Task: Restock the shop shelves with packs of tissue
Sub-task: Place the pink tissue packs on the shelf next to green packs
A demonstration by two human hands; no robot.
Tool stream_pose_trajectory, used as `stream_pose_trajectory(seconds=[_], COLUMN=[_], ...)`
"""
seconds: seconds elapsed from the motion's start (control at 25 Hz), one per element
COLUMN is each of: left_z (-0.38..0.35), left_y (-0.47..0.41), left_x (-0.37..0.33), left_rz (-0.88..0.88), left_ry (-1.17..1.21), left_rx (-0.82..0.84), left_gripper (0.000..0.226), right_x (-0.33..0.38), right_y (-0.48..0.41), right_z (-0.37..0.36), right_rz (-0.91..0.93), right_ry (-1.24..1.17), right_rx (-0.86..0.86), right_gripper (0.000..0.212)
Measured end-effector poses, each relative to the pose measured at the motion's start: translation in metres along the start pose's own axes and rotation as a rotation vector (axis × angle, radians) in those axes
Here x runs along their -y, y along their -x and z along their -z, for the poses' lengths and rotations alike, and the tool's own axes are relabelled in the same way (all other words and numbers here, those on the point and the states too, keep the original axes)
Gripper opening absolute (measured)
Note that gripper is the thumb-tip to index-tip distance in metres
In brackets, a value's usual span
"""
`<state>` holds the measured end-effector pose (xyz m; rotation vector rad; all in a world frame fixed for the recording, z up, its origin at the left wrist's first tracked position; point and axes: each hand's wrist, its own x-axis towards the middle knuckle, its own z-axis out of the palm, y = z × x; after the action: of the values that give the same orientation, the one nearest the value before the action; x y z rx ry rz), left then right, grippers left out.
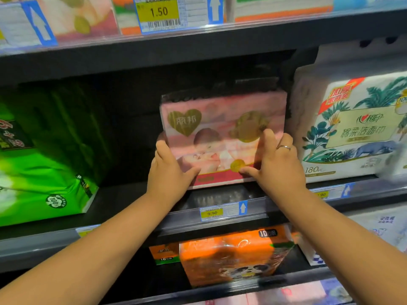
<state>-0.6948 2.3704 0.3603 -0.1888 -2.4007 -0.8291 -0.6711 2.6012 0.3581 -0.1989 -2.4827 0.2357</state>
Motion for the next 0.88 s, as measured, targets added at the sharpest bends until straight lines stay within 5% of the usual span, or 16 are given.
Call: stream_pose_trajectory(seconds=[0.16, 0.28, 0.88], left_z=[-0.003, -0.008, 0.029], left_y=[0.002, 0.003, 0.054], left_x=[-0.012, -0.025, -0.052], left_rz=[-0.019, -0.02, -0.04], left_ry=[-0.046, -0.055, -0.186], left_rx=[0.028, 0.044, 0.086], left_gripper=[0.096, 0.095, 0.103], right_x=[-0.001, -0.003, -0.022], right_y=[0.002, -0.001, 0.04], right_z=[-0.001, -0.003, 0.027], right_rz=[0.098, 0.115, 0.233], right_ry=[0.057, 0.002, -0.016], right_rx=[-0.119, -0.016, 0.058], right_gripper=[0.085, 0.073, 0.067])
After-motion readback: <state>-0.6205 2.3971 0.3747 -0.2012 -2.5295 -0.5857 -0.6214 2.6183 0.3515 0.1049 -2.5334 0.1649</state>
